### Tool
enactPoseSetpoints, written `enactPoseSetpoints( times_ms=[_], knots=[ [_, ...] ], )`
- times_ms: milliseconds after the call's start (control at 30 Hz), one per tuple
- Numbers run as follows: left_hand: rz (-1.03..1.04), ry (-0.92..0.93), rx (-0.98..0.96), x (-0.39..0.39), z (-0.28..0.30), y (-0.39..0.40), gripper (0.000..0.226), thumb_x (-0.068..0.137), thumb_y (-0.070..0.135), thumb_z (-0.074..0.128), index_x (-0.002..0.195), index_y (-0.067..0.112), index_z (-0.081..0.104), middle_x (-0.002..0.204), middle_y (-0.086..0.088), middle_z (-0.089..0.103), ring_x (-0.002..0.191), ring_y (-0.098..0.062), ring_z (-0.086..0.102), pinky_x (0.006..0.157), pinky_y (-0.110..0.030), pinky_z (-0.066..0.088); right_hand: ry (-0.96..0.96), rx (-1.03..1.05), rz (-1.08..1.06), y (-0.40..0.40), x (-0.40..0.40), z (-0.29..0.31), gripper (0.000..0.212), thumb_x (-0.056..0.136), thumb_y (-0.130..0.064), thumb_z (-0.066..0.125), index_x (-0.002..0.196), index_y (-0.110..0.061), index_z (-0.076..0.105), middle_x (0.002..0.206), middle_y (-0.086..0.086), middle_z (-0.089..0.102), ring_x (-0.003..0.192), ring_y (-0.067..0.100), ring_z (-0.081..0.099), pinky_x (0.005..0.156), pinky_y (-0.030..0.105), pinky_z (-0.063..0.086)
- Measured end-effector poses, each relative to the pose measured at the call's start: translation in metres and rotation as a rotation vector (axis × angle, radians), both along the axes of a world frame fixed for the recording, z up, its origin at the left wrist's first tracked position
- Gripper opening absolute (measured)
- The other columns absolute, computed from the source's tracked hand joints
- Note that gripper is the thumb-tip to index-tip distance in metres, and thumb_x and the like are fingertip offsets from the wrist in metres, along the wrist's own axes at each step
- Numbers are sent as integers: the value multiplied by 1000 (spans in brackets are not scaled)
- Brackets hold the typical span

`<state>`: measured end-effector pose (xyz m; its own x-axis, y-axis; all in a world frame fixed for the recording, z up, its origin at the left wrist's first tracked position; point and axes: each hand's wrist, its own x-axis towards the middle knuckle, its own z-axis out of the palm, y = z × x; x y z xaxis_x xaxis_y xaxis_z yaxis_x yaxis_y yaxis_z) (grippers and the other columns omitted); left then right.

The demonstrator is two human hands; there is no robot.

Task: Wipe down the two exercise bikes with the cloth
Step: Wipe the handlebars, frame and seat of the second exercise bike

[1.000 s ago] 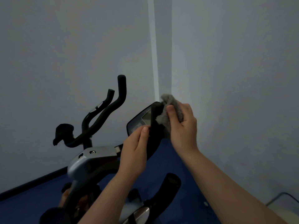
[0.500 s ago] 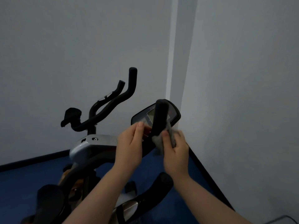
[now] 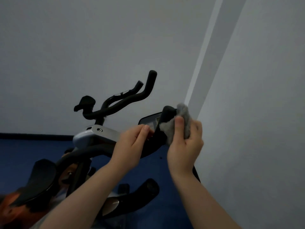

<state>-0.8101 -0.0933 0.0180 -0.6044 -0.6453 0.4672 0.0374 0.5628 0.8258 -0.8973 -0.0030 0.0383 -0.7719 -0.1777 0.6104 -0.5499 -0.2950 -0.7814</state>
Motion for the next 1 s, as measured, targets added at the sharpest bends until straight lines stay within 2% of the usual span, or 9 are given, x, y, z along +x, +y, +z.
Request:
enactPoseSetpoints(
  times_ms=[100, 200, 300, 400, 533, 700, 800, 900, 1000],
  knots=[
    [-27, -61, -7, 3, 1, -1, 46, 95, 50, 34, 88, 20, 68, 77, 3, 68, 74, -15, 64, 71, -47, 51, -7, 53, 69, -2, 5, -15, 17, 97, -36, 54, 81, -30, 55, 86, 5, 55, 74, 1, 55, 66, 8, 43],
    [-84, -113, 17, 12, 0, -3, 36, 97, 40, 38, 99, 22, 69, 88, 8, 71, 86, -8, 66, 79, -38, 52, -41, 216, 219, 15, 2, -39, 24, 95, -39, 54, 76, -24, 55, 82, 3, 54, 72, -2, 54, 63, 5, 39],
    [-97, -124, 28, 20, 0, -1, 35, 97, 36, 39, 106, 23, 69, 97, 11, 72, 95, -4, 65, 85, -30, 52, -16, 147, 183, 15, -4, -19, 24, 94, -33, 56, 72, -26, 51, 80, 0, 50, 68, -3, 51, 62, 4, 38],
    [-81, -128, 28, 20, 2, 1, 36, 97, 37, 38, 107, 23, 69, 98, 10, 72, 95, -5, 65, 87, -34, 53, -87, 54, 175, 3, 9, -14, 15, 93, -32, 52, 79, -27, 56, 88, 9, 55, 74, -3, 55, 66, 6, 42],
    [-114, -117, 58, 21, 4, -1, 35, 97, 35, 39, 105, 22, 70, 97, 7, 72, 96, -7, 66, 88, -37, 53, -192, 213, 246, 17, 20, -38, 21, 87, -37, 52, 74, -21, 58, 87, 8, 55, 72, -4, 55, 62, 5, 40],
    [-207, -142, 80, 24, 6, -8, 38, 97, 36, 39, 111, 19, 69, 104, 6, 72, 102, -9, 65, 93, -40, 51, -234, 58, 109, 8, 20, -12, 19, 87, -43, 52, 75, -29, 54, 83, 5, 57, 69, 0, 54, 63, 10, 44],
    [-266, -156, 98, 27, 4, -14, 37, 96, 37, 40, 115, 20, 67, 107, 5, 71, 104, -10, 64, 95, -43, 51, -284, 191, 145, 7, 32, -39, 22, 87, -41, 53, 80, -21, 60, 89, 11, 59, 72, 4, 57, 62, 10, 43],
    [-357, -184, 87, 30, 4, -22, 34, 95, 36, 42, 117, 25, 65, 112, 8, 69, 109, -6, 61, 98, -35, 48, -324, 324, 141, 18, 38, -54, 35, 86, -41, 55, 75, -9, 64, 83, 12, 59, 71, 14, 60, 59, 14, 44],
    [-462, -240, 71, 36, 6, -32, 25, 102, 26, 43, 118, 33, 61, 117, 13, 66, 112, 1, 58, 98, -21, 44, -415, 187, -56, 23, 40, -31, 38, 84, -47, 57, 80, -11, 65, 74, 7, 65, 62, 8, 60, 55, 18, 46]
  ],
)
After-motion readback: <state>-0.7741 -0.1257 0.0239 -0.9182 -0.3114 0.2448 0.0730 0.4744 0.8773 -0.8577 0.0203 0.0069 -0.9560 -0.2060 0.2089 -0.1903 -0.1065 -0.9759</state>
